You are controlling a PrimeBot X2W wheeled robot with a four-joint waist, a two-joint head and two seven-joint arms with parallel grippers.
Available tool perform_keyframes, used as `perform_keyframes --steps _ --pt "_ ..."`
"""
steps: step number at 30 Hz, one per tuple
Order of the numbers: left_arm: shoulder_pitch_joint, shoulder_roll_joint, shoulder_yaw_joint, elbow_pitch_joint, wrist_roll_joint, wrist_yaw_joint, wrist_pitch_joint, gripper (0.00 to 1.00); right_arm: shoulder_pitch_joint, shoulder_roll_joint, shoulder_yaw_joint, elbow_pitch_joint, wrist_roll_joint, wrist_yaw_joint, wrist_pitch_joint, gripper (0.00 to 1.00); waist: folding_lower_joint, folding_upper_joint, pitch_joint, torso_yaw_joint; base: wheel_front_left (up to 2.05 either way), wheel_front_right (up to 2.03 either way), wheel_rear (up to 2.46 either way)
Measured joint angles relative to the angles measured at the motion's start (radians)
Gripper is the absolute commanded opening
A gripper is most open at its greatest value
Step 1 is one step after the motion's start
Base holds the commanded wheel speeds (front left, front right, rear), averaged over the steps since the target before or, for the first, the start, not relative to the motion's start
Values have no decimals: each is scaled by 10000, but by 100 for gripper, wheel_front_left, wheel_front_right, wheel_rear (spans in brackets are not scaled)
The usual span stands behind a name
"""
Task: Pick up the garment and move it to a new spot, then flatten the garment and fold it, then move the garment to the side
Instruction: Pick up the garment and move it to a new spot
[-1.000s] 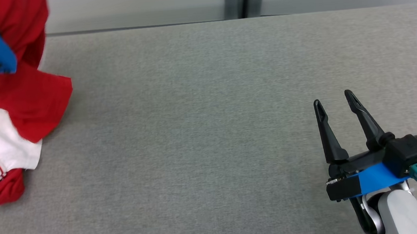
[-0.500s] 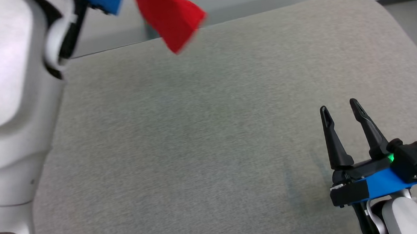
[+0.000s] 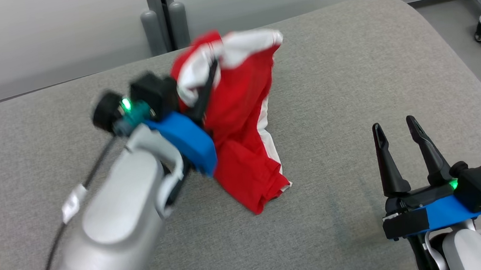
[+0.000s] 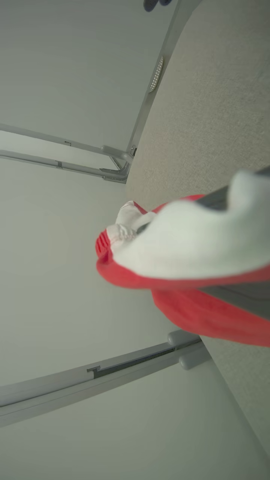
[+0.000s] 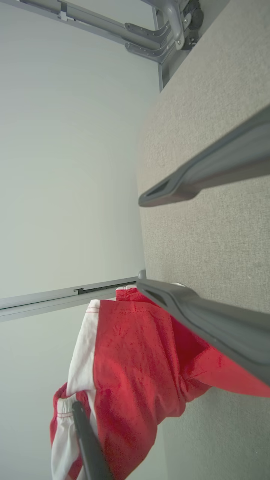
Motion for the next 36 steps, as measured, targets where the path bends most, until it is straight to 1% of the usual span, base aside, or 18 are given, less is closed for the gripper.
perform_keyframes --steps 7,8,9,10,12,15,20,23,24,25,28,29,30,31,32,36 --pt "2037 -568 -729 1218 -351 -2 -428 0 -11 10 125 113 2 0 -2 100 0 0 -63 357 0 0 0" --pt "2205 -686 -863 1342 -378 -6 -472 36 -11 4 136 138 6 0 -2 100 1 0 -89 418 0 0 0" --pt "2308 -763 -976 1450 -362 -12 -545 87 -12 2 146 163 6 0 -2 100 0 1 -116 478 0 0 0" --pt "2345 -809 -1089 1521 -326 -12 -637 100 -10 4 180 194 6 0 -2 100 0 0 -147 534 0 0 0" --pt "2345 -890 -1179 1572 -299 -13 -871 100 -8 6 192 240 2 0 -2 100 0 0 -230 653 0 0 0" --pt "2243 -934 -1064 1469 -209 4 -1223 100 23 4 203 297 -21 0 -2 100 1 1 -415 841 0 0 0" --pt "2124 -882 -316 652 -150 270 -1440 100 299 -2 100 368 -117 0 -2 100 0 0 -785 1219 0 0 0" --pt "2386 -554 566 -205 0 556 -1450 100 384 6 113 397 -169 0 -2 100 0 -1 -933 1441 0 0 0" --pt "2386 -554 566 -205 0 556 -1450 100 384 6 113 397 -169 0 -2 100 0 -1 -933 1441 0 0 0" --pt "2818 -268 1160 -594 167 729 -1457 100 403 2 88 401 -178 0 0 100 0 0 -1010 1605 0 0 0" --pt "3568 130 2010 -1062 460 959 -1457 100 525 10 79 453 -211 0 -2 100 0 0 -1112 1888 0 0 0" --pt "3568 130 2010 -1062 460 959 -1457 100 525 10 79 453 -211 0 -2 100 0 0 -1112 1888 0 0 0" --pt "3763 244 2343 -1227 573 1016 -1457 100 541 8 42 476 -213 0 -2 100 0 0 -1144 1992 0 0 0" --pt "4164 407 2951 -1515 754 1122 -1457 100 563 4 0 525 -217 0 -2 100 0 -1 -1202 2201 0 0 0" --pt "4164 407 2951 -1515 754 1122 -1457 100 563 4 0 525 -217 0 -2 100 0 -1 -1202 2201 0 0 0" --pt "5022 573 4034 -1962 1202 1244 -1457 100 607 6 -121 616 -255 0 -2 100 0 0 -1252 2589 0 0 0"
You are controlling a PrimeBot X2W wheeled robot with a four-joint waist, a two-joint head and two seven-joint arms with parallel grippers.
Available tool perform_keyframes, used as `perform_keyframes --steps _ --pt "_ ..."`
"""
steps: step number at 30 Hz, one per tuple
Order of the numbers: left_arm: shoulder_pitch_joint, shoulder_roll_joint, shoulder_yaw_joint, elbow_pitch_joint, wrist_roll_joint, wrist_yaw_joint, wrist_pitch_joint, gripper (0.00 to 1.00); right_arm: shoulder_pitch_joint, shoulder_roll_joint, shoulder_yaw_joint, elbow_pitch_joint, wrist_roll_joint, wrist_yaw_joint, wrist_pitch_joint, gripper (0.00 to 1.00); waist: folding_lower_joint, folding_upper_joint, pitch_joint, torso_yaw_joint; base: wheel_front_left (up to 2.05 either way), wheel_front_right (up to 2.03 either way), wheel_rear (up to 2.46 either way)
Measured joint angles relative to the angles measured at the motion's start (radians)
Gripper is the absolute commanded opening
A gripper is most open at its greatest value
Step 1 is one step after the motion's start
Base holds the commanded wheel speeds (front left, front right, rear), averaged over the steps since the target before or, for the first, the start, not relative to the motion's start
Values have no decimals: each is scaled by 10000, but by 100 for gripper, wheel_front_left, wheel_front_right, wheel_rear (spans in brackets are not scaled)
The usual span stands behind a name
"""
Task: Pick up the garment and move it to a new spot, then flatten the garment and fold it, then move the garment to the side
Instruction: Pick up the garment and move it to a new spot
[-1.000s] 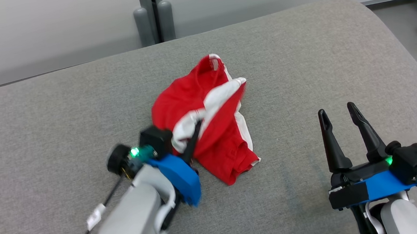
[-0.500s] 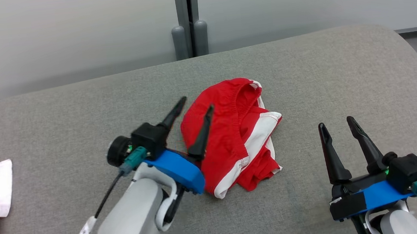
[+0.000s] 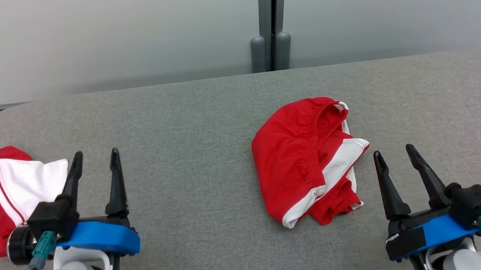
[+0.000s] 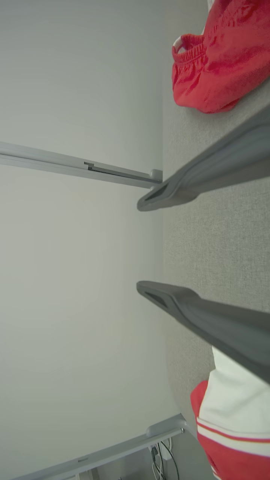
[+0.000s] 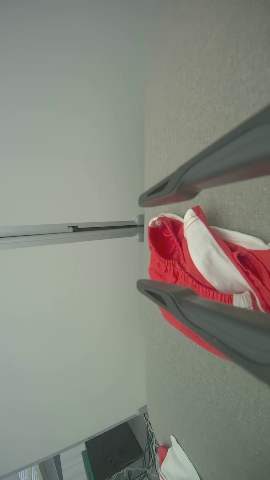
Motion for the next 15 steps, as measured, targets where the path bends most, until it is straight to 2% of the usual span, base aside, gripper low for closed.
perform_keyframes --steps 5,10,11,12,15 --pt "1151 15 1246 -316 614 4 0 100 23 2 -21 244 -4 0 0 100 0 0 -54 438 0 0 0" --pt "1755 -125 1923 -491 959 -151 0 100 151 4 -44 477 -50 0 0 100 0 1 -160 584 0 0 0" --pt "2007 -238 2146 -560 1124 -412 -2 100 157 0 -58 596 -96 0 0 100 0 1 -204 617 0 0 0" --pt "2007 -238 2146 -560 1124 -412 -2 100 157 0 -58 596 -96 0 0 100 0 1 -204 617 0 0 0" --pt "2374 -539 2220 -433 1486 -792 0 100 309 0 -163 884 -107 0 0 100 0 1 -343 652 0 0 0"
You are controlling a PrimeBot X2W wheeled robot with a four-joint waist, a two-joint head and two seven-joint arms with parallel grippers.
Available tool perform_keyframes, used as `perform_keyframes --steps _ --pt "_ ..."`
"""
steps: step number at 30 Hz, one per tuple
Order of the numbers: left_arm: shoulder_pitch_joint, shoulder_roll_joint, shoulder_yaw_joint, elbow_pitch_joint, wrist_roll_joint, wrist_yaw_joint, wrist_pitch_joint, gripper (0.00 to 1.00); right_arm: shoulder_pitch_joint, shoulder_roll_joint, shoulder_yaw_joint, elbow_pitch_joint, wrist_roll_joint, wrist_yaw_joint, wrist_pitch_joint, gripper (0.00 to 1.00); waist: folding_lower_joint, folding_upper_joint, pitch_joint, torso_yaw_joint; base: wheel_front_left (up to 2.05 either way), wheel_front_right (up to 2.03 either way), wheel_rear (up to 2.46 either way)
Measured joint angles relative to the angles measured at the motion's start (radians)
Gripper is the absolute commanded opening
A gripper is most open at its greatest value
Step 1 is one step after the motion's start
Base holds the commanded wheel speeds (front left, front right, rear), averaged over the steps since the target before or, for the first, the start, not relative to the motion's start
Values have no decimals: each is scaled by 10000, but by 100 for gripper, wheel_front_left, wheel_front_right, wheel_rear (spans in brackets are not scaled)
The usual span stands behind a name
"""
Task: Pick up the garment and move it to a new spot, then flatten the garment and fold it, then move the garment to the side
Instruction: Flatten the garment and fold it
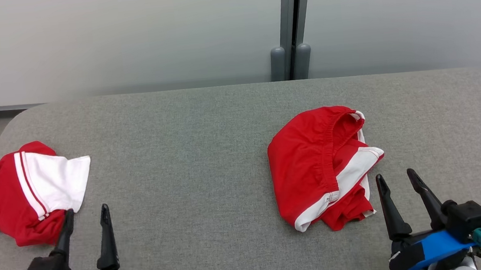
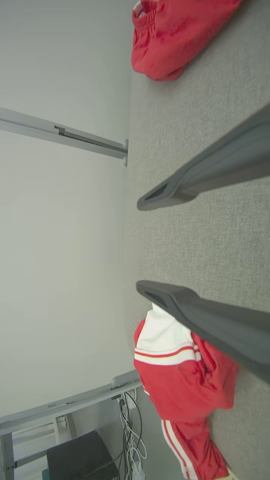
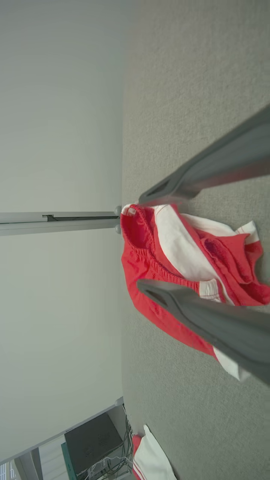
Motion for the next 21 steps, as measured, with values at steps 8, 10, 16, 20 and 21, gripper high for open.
perform_keyframes --steps 8,10,16,20,21 --pt "307 -525 263 146 393 -320 0 100 401 0 -165 422 -86 0 0 100 -1 0 -348 -57 0 0 0" --pt "373 -589 337 184 424 -370 0 100 458 -2 -211 477 -86 0 0 100 -1 0 -382 -89 0 0 0" --pt "389 -744 493 276 596 -443 0 100 488 -2 -213 562 -82 0 0 100 -1 0 -389 -117 0 0 0" --pt "388 -748 568 359 654 -466 0 100 488 0 -201 617 -81 0 0 100 0 0 -358 -118 0 0 0" --pt "388 -754 571 368 667 -468 0 100 486 0 -199 619 -81 0 0 100 0 0 -346 -122 0 0 0"
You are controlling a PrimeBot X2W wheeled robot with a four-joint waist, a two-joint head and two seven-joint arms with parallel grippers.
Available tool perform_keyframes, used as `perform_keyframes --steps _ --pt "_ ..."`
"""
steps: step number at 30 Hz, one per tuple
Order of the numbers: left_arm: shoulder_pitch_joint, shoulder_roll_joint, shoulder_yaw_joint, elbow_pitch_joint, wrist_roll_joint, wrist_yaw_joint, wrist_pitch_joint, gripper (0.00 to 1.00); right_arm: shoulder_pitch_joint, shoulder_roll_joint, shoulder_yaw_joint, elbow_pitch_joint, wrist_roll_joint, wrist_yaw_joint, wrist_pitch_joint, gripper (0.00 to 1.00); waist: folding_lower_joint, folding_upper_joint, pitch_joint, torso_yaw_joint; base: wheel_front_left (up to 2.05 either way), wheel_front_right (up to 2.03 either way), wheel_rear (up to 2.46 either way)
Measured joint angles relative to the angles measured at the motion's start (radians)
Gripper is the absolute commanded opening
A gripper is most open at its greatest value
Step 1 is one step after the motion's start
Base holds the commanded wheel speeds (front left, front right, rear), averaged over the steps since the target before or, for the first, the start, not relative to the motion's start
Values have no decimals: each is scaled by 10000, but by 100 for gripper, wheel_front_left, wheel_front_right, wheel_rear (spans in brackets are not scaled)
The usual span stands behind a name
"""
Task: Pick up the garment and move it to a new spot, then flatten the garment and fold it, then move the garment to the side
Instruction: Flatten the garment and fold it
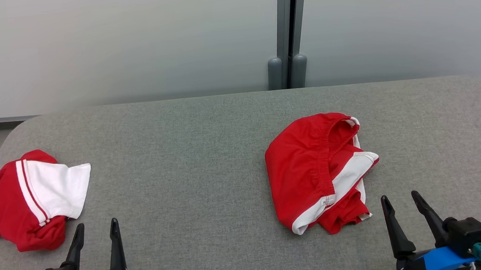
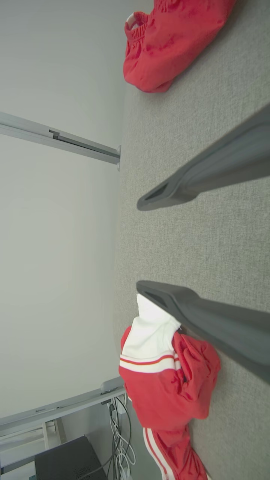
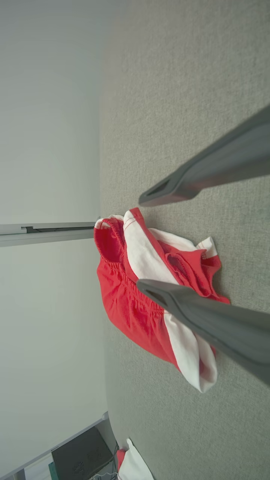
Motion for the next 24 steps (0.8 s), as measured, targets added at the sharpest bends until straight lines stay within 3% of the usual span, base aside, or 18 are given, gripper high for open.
perform_keyframes --steps 24 --pt "-25 21 35 27 90 -50 0 100 -7 0 71 46 12 0 0 100 0 0 14 -128 0 0 0"
